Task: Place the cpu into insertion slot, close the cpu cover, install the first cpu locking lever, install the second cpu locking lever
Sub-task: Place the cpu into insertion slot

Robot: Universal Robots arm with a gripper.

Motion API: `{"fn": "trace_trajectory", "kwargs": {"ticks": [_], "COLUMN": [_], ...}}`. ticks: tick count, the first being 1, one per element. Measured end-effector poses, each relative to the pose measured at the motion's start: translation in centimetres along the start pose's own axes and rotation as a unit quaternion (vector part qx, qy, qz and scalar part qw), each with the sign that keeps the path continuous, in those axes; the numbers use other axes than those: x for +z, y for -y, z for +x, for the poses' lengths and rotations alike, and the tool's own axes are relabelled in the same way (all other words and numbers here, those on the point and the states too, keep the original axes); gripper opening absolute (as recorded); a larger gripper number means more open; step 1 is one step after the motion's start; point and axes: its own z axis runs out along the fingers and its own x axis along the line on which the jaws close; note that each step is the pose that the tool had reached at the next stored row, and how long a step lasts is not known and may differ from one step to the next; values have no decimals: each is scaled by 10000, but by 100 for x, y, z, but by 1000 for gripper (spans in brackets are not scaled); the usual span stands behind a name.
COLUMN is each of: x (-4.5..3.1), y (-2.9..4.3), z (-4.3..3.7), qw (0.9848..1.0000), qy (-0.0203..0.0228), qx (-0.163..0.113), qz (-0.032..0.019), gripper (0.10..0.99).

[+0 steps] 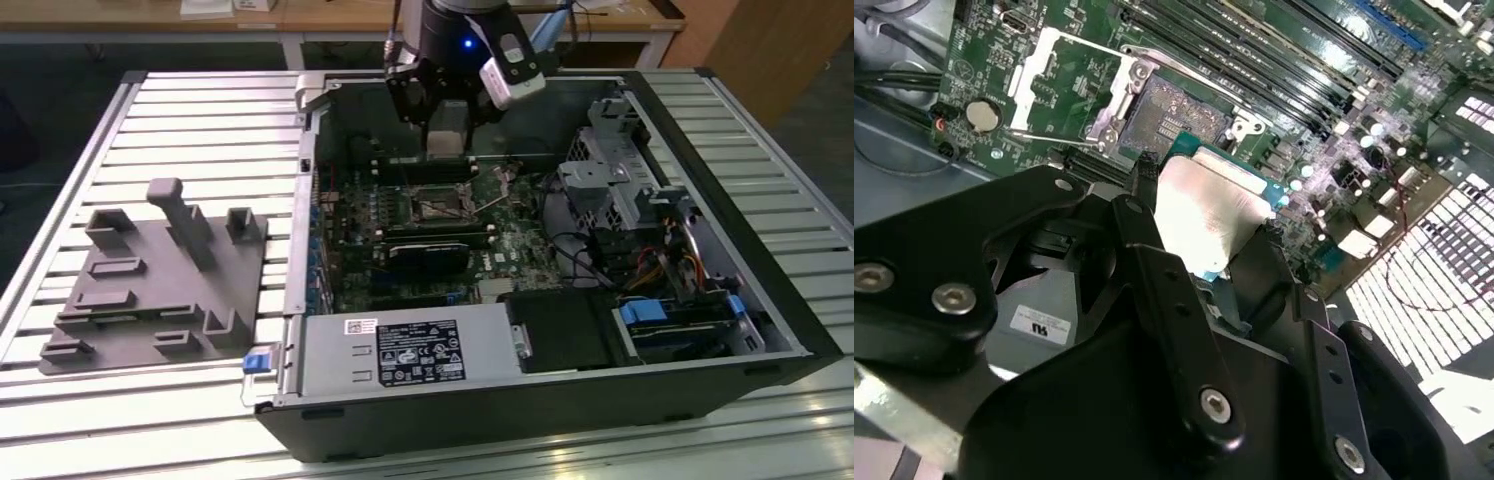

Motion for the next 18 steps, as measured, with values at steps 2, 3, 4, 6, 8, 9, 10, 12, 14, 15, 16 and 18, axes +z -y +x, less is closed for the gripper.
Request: {"fn": "trace_trajectory", "kwargs": {"ticks": [2,3,4,6,8,9,10,12,14,15,16,18], "x": [27,36,44,62,80,89,97,116,135,145,155,172], "y": [2,3,3,5,6,7,8,9,11,12,13,14], "z": [-1,-1,-1,-1,-2,-2,-2,-2,-3,-3,-3,-3], "qw": [10000,10000,9999,9994,9986,9981,9975,9960,9943,9932,9921,9897], "qy": [3,7,13,28,43,51,57,72,87,94,102,116], "qx": [29,82,162,344,523,617,707,885,1064,1161,1250,1425], "qz": [0,0,-2,-5,-9,-11,-12,-16,-19,-20,-23,-26], "gripper": [537,537,537,537,537,537,537,537,537,537,537,537]}}
